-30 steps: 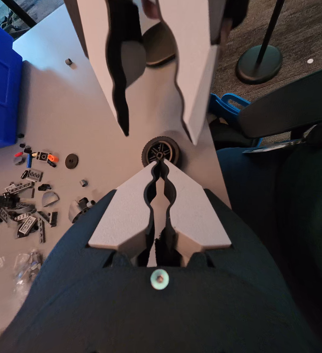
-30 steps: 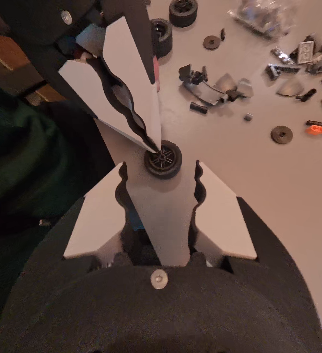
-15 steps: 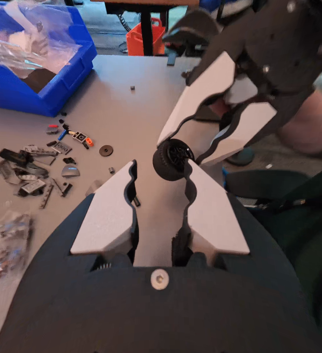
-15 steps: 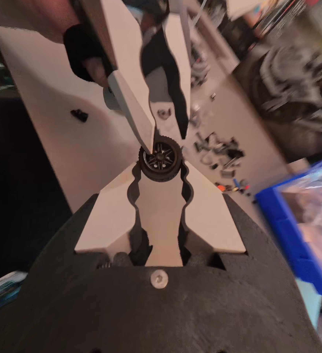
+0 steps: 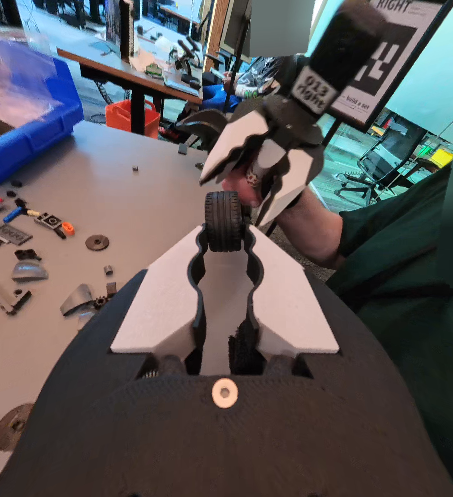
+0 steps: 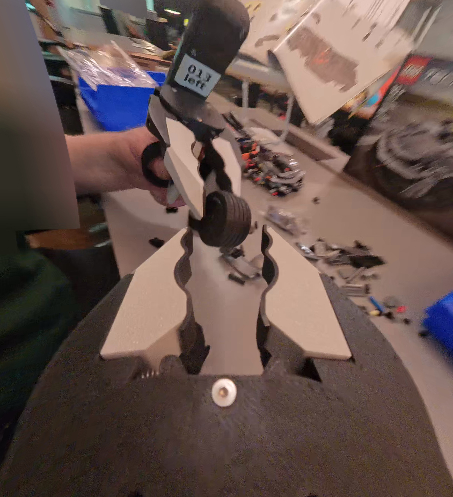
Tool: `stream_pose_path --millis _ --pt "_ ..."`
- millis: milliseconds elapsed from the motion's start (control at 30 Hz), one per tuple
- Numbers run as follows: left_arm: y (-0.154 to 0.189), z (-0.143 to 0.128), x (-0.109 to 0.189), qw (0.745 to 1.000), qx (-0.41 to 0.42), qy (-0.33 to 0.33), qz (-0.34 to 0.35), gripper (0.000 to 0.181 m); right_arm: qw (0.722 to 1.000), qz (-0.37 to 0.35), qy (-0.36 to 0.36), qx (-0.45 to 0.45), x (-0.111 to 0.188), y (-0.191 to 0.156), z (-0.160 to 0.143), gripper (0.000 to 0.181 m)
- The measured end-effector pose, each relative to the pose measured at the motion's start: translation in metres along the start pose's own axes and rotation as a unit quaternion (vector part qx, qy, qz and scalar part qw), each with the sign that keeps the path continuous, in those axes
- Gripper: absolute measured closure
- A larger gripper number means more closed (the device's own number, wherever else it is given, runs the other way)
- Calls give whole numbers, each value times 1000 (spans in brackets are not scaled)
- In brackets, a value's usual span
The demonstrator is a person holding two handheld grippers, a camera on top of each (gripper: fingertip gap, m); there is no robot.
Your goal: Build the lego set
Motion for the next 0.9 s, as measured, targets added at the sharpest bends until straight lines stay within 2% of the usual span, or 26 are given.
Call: stream_pose_path --millis 33,100,367,667,900 --pt "1 2 1 1000 -7 2 -6 157 999 25 -2 -23 -2 1 -3 132" --pt "4 4 1 999 -17 9 -26 157 997 64 10 -49 -6 -1 -4 146" --pt "5 5 4 996 1 30 -85 158 981 146 80 -102 -10 0 -1 155" --pt "-3 5 4 999 -46 14 -20 158 990 103 36 -86 -17 4 -2 159" --pt "-3 11 6 987 -142 -13 73 158 1000 -1 -18 -15 -20 4 1 159"
Point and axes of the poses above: each gripper's, where its closed fingertips meet, x back along the fingers, z out of its top, y = z × x across the jaws, the point moved 6 cm from there along x, back along the fingers, and after that the axes turned 1 degree about y, right-handed, at the moved point
